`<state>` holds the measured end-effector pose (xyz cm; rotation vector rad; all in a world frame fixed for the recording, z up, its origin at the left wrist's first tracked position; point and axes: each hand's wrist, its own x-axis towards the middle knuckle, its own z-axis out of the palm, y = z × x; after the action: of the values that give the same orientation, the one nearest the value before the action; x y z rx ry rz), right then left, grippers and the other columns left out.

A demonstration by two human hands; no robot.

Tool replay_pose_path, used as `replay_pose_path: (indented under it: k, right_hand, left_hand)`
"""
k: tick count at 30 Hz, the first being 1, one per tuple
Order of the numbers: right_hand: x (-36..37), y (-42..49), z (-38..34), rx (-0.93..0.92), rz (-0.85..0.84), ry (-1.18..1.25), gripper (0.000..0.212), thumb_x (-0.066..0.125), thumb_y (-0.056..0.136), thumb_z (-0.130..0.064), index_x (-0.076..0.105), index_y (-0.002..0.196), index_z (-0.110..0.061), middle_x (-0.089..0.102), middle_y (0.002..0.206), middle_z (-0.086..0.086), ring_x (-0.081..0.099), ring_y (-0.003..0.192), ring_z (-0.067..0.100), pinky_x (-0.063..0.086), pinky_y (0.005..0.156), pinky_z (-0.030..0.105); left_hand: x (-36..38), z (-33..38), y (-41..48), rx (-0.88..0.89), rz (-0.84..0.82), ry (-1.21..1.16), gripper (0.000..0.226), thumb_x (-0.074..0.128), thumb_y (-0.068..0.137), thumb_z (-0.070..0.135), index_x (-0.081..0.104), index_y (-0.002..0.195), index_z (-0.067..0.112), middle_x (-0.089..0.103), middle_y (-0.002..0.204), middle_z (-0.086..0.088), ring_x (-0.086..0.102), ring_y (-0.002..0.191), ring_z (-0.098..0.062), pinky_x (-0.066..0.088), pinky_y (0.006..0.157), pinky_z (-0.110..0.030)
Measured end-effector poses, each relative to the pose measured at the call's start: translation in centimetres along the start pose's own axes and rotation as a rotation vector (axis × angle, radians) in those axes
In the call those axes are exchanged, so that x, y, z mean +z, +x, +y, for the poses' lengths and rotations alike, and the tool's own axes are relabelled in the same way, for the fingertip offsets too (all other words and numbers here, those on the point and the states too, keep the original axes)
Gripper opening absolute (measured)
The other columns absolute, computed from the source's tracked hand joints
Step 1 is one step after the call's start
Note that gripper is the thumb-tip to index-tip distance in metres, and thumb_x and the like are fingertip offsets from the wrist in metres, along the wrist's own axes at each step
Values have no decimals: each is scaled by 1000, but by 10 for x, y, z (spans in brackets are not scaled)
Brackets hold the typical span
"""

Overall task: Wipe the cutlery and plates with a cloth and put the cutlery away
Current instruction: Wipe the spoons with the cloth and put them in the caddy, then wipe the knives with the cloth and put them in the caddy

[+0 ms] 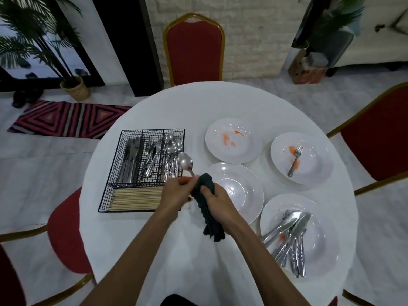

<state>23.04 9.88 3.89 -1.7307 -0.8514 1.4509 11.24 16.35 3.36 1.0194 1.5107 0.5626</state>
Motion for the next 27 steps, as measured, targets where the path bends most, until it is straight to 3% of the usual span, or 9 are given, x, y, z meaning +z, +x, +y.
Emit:
replay_pose_path:
  k: [2, 6, 8, 10, 14, 19, 23, 27]
  right_hand:
    - [3, 8, -2, 3, -29, -45, 22, 43, 106, -24, 63, 113, -16, 71, 98, 4, 64, 79, 13, 53, 70, 24]
    - [-2, 8, 5, 77, -91, -100, 23, 47, 105, -27, 65, 109, -12, 68, 87, 2, 62, 73, 12, 51, 64, 21]
    - [-12, 5, 18, 104, -39, -94, 22, 48, 105, -27, 66, 105, -14, 69, 90, 5, 62, 76, 16, 51, 72, 29]
    - [-25, 2, 31, 136, 43, -63, 21, 49, 104, -27, 66, 105, -16, 70, 89, 7, 62, 75, 17, 50, 72, 33]
    - [-34, -4, 43, 183, 119, 43, 19, 51, 104, -26, 69, 100, -22, 70, 81, 0, 62, 70, 14, 49, 65, 25]
    - [-37, -2, 45, 224, 203, 181, 23, 55, 101, -31, 71, 94, -15, 67, 76, 6, 61, 67, 21, 50, 65, 33]
    - [-59, -11, 56, 223, 350, 299, 28, 53, 103, -33, 68, 95, -10, 63, 74, 7, 58, 66, 21, 48, 62, 31]
    - [-94, -41, 89, 266, 538, 389, 28, 51, 103, -34, 67, 106, -11, 70, 89, 14, 67, 77, 28, 56, 67, 38]
  left_hand:
    - [4, -5, 10, -34, -3, -38, 19, 70, 93, 22, 75, 94, 4, 75, 85, -10, 70, 76, -19, 58, 60, -25]
    - [-24, 2, 66, -42, 117, 51, 15, 68, 94, 19, 72, 94, 4, 72, 83, -7, 66, 64, -14, 52, 52, -24]
    - [-34, 8, 95, 22, 155, 260, 21, 69, 93, 24, 73, 94, 3, 74, 87, -10, 67, 61, -14, 55, 52, -26]
    - [-39, 14, 116, 112, 76, 525, 31, 69, 92, 34, 74, 87, 3, 75, 80, -13, 71, 62, -21, 60, 62, -34]
    - [-53, 20, 136, 219, 20, 906, 30, 69, 91, 39, 70, 80, 11, 65, 65, -4, 61, 57, -15, 56, 71, -32]
    - [-28, 4, 102, 275, -2, 862, 22, 70, 91, 33, 76, 101, 14, 74, 93, 1, 66, 83, -15, 51, 79, -30]
    - [41, -23, 37, 297, -261, 752, 18, 68, 91, 34, 78, 99, 22, 75, 97, 5, 67, 92, -13, 55, 85, -32]
    - [117, -56, -23, 316, -448, 803, 21, 62, 95, 30, 78, 101, 19, 76, 100, 0, 69, 91, -17, 57, 86, -37]
